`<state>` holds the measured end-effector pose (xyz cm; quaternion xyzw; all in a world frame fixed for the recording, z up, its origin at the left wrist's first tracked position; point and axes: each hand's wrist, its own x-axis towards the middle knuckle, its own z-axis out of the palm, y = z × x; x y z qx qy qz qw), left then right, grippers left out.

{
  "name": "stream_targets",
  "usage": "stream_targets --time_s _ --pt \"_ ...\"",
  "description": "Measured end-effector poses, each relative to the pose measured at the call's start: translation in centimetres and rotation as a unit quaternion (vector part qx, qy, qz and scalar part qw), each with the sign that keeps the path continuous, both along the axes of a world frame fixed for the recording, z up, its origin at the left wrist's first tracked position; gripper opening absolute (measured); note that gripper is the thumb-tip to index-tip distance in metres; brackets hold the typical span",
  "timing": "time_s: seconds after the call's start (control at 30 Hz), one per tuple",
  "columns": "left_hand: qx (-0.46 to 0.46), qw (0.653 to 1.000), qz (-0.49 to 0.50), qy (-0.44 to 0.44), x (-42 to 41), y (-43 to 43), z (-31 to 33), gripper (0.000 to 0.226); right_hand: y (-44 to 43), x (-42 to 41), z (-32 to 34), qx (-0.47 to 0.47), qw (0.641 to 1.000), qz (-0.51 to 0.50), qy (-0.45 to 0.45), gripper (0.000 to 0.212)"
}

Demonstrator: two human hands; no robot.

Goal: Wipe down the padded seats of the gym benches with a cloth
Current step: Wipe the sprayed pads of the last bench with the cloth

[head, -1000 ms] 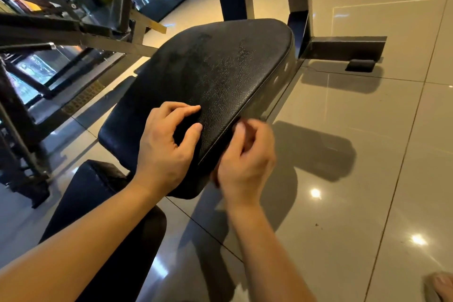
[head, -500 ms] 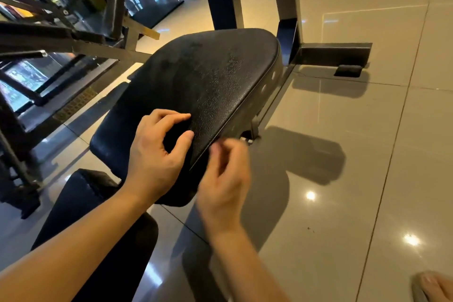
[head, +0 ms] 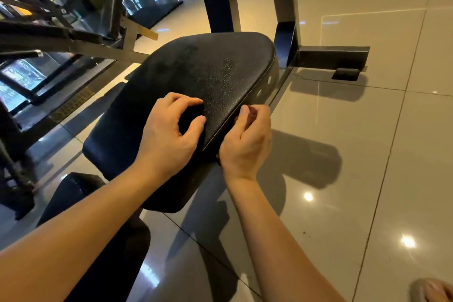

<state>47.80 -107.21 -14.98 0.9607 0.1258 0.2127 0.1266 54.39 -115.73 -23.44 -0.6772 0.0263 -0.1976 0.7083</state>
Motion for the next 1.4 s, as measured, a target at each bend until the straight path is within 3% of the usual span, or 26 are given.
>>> stream_targets --time_s 0.07,0.17,0.3,0.37,0.5,0.7,0.87,1.03,1.2,1.33,1.4 --pt "-0.018 1.000 -0.007 -0.003 1.4 -0.4 0.2 0.042 -0.2 -1.8 -0.1 0.006 1.000 0.015 0.007 0.013" --pt "-0.007 1.000 -0.008 0.001 2.6 0.1 0.5 0.044 -0.7 -7.2 -0.3 -0.013 0.991 0.101 -0.083 0.013" --pt "0.020 1.000 -0.010 0.007 2.9 0.0 -0.4 0.044 -0.5 4.7 1.0 -0.002 0.999 -0.031 0.038 0.015" --pt "0.019 1.000 -0.009 0.005 2.9 -0.2 -0.5 0.044 -1.0 5.8 1.0 0.012 0.998 -0.035 0.048 0.016" --pt "0.015 1.000 -0.004 0.009 3.2 -0.3 -0.3 0.044 -1.4 -3.8 -0.3 -0.007 0.993 0.102 -0.059 0.009" --pt "0.010 1.000 -0.006 0.004 3.0 -0.4 -0.5 0.044 -1.8 8.2 1.4 -0.003 0.999 -0.005 0.051 0.013" --pt "0.014 1.000 -0.003 -0.003 3.0 -0.4 -0.6 0.043 -1.8 -0.3 -0.1 -0.014 0.994 0.093 -0.060 0.012" --pt "0.021 1.000 -0.007 -0.005 3.2 -0.3 -0.7 0.042 -2.3 10.2 1.6 -0.025 0.998 0.006 0.062 0.016" --pt "0.018 1.000 -0.003 -0.005 3.0 -0.3 -0.8 0.043 -2.5 1.3 0.2 -0.037 0.989 0.115 -0.085 0.021" --pt "0.020 1.000 -0.007 -0.002 3.2 -0.3 -0.8 0.044 -3.1 13.4 2.1 -0.072 0.991 0.047 0.098 0.019" --pt "0.017 1.000 -0.008 0.000 3.2 -0.5 -0.7 0.046 -3.5 13.0 2.3 -0.068 0.992 0.059 0.086 0.019"
